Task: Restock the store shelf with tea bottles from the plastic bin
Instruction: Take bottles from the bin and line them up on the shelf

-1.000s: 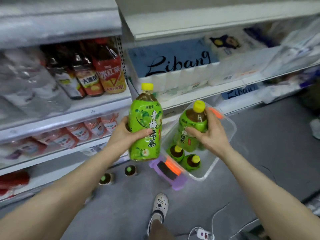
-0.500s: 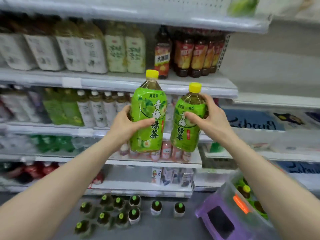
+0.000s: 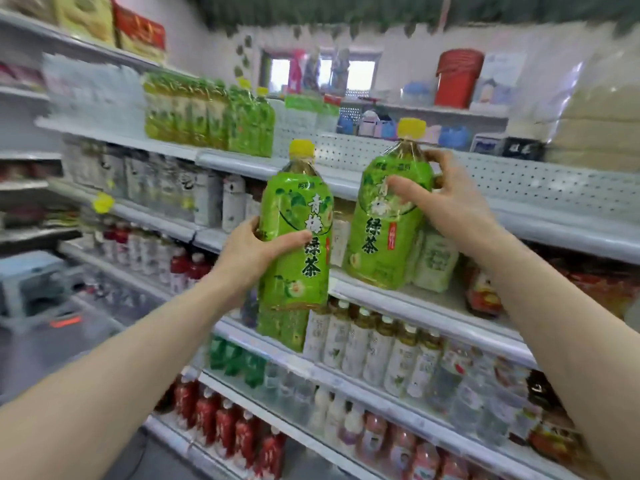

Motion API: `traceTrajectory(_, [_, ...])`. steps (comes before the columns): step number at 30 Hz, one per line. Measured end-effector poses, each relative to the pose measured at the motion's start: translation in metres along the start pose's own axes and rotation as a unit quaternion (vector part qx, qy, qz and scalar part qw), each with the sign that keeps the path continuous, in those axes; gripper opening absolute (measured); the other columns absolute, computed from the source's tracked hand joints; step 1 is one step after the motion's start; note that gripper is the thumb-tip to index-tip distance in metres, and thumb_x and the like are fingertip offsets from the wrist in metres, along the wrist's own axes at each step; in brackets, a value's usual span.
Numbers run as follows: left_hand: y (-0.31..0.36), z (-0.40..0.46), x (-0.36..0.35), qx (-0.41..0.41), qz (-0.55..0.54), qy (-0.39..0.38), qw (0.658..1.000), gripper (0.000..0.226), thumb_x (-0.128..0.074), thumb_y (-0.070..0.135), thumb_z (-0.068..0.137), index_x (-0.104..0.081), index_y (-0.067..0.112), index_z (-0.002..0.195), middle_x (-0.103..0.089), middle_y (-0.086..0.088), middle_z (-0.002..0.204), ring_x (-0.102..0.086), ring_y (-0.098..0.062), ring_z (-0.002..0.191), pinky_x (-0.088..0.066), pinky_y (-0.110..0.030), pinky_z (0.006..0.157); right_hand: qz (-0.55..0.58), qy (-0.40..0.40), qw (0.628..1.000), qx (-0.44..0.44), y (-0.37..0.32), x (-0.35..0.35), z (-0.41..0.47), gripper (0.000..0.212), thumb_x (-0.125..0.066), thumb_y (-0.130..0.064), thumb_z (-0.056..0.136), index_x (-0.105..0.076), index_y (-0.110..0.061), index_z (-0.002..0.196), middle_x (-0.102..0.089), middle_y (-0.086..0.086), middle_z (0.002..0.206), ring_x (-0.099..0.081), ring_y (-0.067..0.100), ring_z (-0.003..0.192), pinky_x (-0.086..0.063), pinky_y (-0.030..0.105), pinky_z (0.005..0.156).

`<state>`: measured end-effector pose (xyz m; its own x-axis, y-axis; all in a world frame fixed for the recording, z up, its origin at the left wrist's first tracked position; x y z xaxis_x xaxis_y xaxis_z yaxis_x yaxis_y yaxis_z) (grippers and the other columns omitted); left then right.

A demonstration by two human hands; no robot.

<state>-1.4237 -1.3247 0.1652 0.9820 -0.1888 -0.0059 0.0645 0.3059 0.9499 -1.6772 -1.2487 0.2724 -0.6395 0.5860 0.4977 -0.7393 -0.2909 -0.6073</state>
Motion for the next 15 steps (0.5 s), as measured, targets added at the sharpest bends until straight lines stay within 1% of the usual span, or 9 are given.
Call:
traceTrajectory(3, [0.013,0.031,0.029,-0.023,0.021,0.039,0.999,0.075,-0.09,0.051,0.043,-0.063,0.022,0.107,-0.075,0.006,0.092,-0.073,-0.007,0.077,-0.058,-0.026,0.067,0.018,0.002,0.999,0.044,-0.026,-0.025,0.054,0.056,-0.074,-0.059,0.075,-0.047,-0.035,0.118,-0.066,-0.011,0.107,-0.065,0.008,0.091,-0.053,0.043,0.092])
traceTrajectory(5, [0.017,0.052,0.045,-0.031,0.022,0.063,0.997,0.064,-0.088,0.046,0.049,-0.064,0.023,0.104,-0.075,0.007,0.089,-0.073,-0.007,0.075,-0.057,-0.023,0.063,0.038,0.0,0.997,0.061,-0.038,-0.043,0.089,0.058,-0.073,-0.056,0.077,-0.047,-0.032,0.123,-0.065,-0.011,0.105,-0.064,0.009,0.091,-0.053,0.046,0.092])
traceTrajectory(6, [0.018,0.062,0.053,-0.032,0.021,0.071,0.997,0.064,-0.086,0.046,0.049,-0.064,0.023,0.105,-0.075,0.006,0.09,-0.074,-0.009,0.078,-0.058,-0.025,0.065,0.041,-0.004,0.997,0.068,-0.044,-0.052,0.105,0.062,-0.072,-0.057,0.078,-0.046,-0.03,0.127,-0.064,-0.011,0.106,-0.064,0.01,0.092,-0.053,0.047,0.092])
traceTrajectory(9, [0.014,0.095,0.075,-0.034,0.028,0.09,0.995,0.081,-0.085,0.054,0.045,-0.061,0.02,0.114,-0.074,0.0,0.102,-0.073,-0.018,0.088,-0.059,-0.04,0.08,0.045,-0.013,0.995,0.092,-0.055,-0.081,0.153,0.078,-0.067,-0.065,0.075,-0.042,-0.025,0.136,-0.064,-0.006,0.113,-0.064,0.016,0.1,-0.052,0.05,0.093])
traceTrajectory(13, [-0.001,0.136,0.105,-0.028,0.034,0.116,0.992,0.083,-0.089,0.063,0.04,-0.06,0.025,0.108,-0.074,0.001,0.103,-0.073,-0.018,0.089,-0.059,-0.044,0.083,0.047,-0.015,0.993,0.109,-0.067,-0.122,0.208,0.09,-0.065,-0.072,0.068,-0.04,-0.024,0.14,-0.065,-0.002,0.116,-0.064,0.018,0.102,-0.052,0.05,0.093])
traceTrajectory(15, [-0.008,0.158,0.118,-0.026,0.033,0.125,0.991,0.089,-0.086,0.065,0.036,-0.062,0.024,0.111,-0.075,0.001,0.102,-0.074,-0.018,0.089,-0.059,-0.044,0.084,0.039,-0.016,0.993,0.115,-0.069,-0.143,0.233,0.091,-0.065,-0.071,0.068,-0.039,-0.024,0.141,-0.064,-0.001,0.118,-0.064,0.021,0.104,-0.052,0.051,0.093])
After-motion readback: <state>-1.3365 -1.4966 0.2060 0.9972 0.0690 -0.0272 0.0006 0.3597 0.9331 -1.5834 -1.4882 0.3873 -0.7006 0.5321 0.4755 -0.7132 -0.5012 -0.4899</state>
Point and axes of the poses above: each hand's wrist, its own z-axis towards the middle knuckle, its own x-axis out of the back of the hand, y = z × x, the point moved 5 cm from there along z, towards the middle knuckle
